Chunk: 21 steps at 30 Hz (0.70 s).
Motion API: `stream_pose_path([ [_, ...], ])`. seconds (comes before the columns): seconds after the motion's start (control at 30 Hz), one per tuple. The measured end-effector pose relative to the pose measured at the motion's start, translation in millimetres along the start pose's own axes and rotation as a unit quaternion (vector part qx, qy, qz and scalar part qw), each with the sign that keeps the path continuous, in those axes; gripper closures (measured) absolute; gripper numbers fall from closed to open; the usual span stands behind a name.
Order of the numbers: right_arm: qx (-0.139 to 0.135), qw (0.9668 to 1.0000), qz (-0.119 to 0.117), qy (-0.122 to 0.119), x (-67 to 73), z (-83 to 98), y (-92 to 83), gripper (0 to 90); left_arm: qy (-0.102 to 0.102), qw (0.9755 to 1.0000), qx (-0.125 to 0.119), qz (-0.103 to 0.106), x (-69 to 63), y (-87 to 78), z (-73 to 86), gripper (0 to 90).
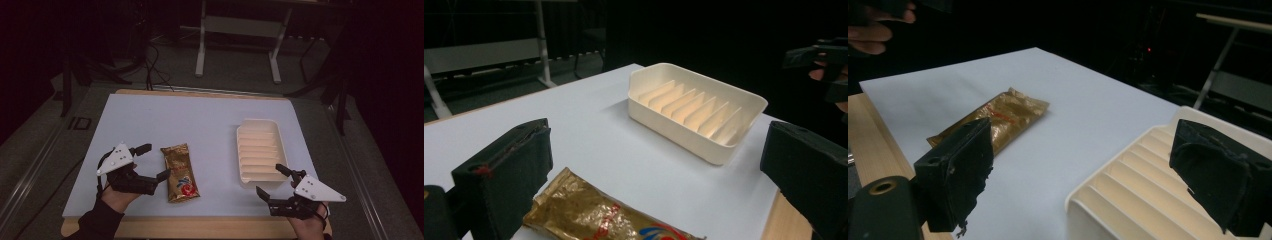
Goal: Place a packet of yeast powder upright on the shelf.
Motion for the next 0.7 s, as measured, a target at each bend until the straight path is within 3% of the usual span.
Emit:
stream_pose_path([
  [0.37,0.004,1.0,-0.006,-0.001,3.3,0.6,2.3,11.3,0.001,0.9999,0.016,-0.005,13.6,33.8,-11.9,0.8],
  [0.7,0.009,0.9999,-0.012,0.008,4.3,2.5,3.1,13.1,0.006,0.9994,0.034,-0.005,29.1,63.2,-5.6,1.5],
])
Point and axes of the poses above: each handheld gripper's, and its own axes: y roughly forward along the jaws, z roughly out of its underside, x roughly to its left, the point moved 10 cm from there along y, roughly forward along the jaws, and after that the axes turned 10 degrees about -z, right-handed, at the moved point
